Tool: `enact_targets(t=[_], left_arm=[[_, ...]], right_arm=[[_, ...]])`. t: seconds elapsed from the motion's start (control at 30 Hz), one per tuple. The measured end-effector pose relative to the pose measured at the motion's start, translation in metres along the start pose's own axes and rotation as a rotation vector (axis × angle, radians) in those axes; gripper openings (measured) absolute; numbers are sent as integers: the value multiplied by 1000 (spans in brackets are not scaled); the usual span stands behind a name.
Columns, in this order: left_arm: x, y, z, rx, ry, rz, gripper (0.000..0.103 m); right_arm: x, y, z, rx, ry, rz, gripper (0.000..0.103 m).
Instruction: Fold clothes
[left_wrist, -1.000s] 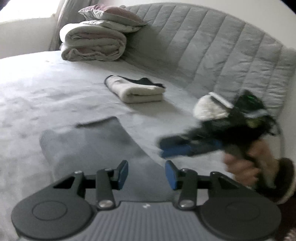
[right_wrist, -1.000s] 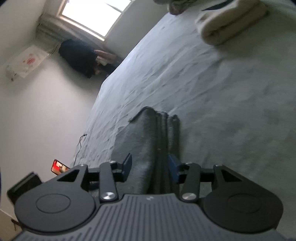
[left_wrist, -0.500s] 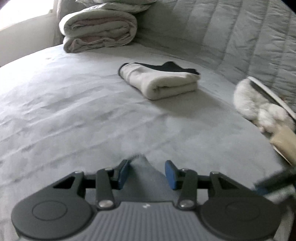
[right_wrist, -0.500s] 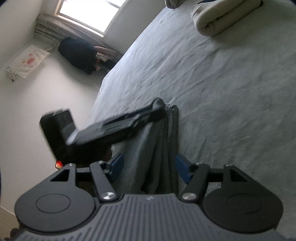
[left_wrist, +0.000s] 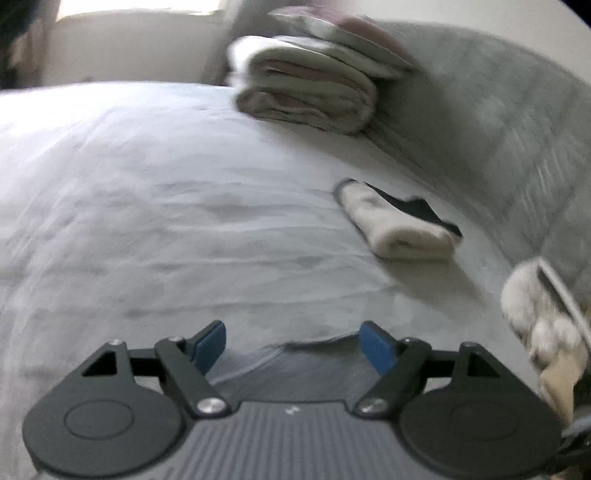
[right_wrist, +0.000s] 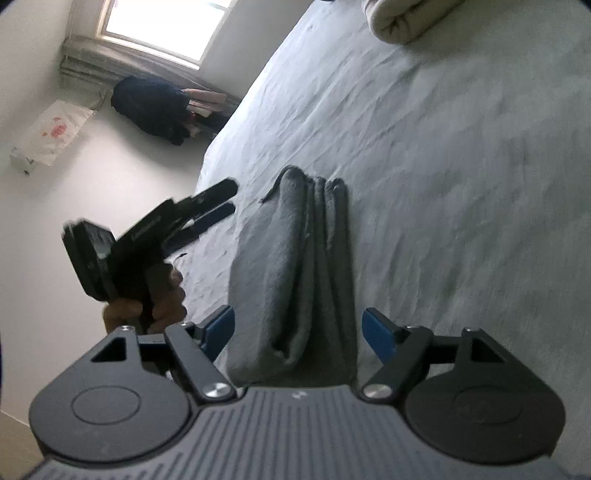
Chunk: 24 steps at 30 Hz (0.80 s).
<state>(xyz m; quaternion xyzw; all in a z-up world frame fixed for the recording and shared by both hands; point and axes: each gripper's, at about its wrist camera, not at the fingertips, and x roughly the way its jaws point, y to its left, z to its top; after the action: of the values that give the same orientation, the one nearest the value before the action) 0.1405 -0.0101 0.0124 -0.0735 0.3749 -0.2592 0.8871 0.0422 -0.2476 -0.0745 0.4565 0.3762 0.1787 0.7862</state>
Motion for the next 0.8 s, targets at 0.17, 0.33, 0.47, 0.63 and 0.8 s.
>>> enact_targets(t=[0.17,0.33,0.47,0.63,0.8], left_arm=[[0,34,-21,-170,36,-8,83],[8,64,-42,-346,78,-37,83],[17,77,-51,-476,26,-107,83],[29,89,-59,-648,-22,-220,77],[38,79,-68,-672,-8,-221,29]], right_arm=[[-6,2,-18,20,13,30,91],[-2,0,-41,41,27,50,92],[2,4,-52,23,-12,48,92],[11,9,-59,14,-70,38,91],[19,12,-61,-2,-148,-25,60]])
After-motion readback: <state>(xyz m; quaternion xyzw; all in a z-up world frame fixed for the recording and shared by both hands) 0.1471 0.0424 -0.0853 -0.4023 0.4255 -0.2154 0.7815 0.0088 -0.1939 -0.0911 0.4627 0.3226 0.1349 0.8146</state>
